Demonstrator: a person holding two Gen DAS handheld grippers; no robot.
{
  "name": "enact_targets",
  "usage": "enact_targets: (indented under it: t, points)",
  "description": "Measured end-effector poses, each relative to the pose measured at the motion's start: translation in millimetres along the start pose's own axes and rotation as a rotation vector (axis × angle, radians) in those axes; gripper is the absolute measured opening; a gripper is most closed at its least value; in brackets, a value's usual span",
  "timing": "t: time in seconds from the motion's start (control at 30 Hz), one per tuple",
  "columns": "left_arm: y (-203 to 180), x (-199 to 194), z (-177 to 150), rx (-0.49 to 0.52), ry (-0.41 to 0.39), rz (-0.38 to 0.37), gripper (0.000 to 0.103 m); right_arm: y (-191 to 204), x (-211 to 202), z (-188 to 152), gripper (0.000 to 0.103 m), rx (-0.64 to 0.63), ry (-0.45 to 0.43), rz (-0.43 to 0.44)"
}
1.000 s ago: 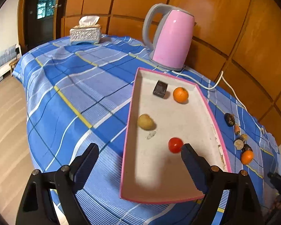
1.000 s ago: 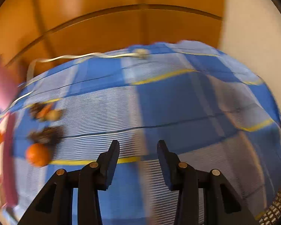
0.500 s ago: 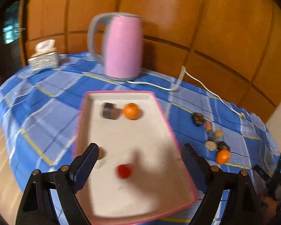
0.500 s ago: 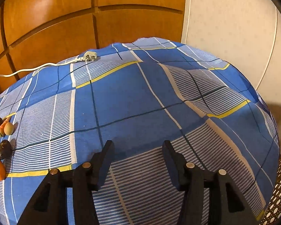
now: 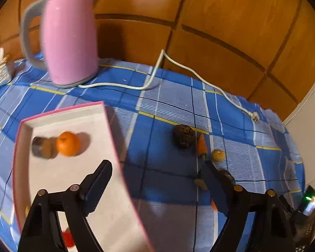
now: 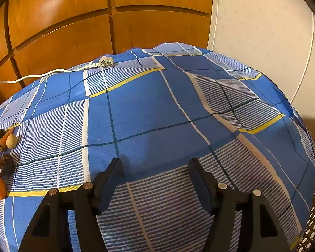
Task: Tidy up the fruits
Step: 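Reach the left tool to the dark round item and grasp it, then carry the dark round item into the tray and open the left tool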
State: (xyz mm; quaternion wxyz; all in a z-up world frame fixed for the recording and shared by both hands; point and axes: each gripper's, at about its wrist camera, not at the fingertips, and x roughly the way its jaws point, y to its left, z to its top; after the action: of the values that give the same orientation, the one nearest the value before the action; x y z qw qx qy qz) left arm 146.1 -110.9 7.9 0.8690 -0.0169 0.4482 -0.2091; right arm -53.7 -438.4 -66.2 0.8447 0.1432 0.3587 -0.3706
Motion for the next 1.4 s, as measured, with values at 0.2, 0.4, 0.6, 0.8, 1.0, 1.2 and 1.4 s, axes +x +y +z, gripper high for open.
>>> enact_targets:
  t: [0.2, 0.4, 0.6, 0.8, 1.0, 1.2, 1.4]
  points:
    - [-26, 39, 15, 0.099, 0.044, -0.012, 0.067, 0, 0, 0, 0.068, -0.001, -0.002, 0.000]
    - [-39, 82, 28, 0.088, 0.117, -0.045, 0.057, 1, 0, -1, 0.069, -0.005, -0.003, -0.003]
    - [-41, 115, 41, 0.026, 0.167, -0.056, 0.059, 2, 0, 0, 0.069, -0.007, -0.003, -0.007]
    - [-50, 136, 49, 0.053, 0.159, -0.030, 0.063, 2, 1, 0, 0.070, -0.010, -0.004, -0.010]
    - [-42, 126, 41, 0.082, 0.123, -0.047, 0.048, 2, 1, 0, 0.070, -0.010, -0.004, -0.010]
    - [-22, 101, 29, 0.024, 0.116, -0.058, 0.048, 2, 1, 0, 0.070, -0.010, -0.004, -0.011]
    - [-19, 61, 0, 0.043, 0.075, -0.058, 0.048, 2, 1, 0, 0.070, -0.010, -0.004, -0.012]
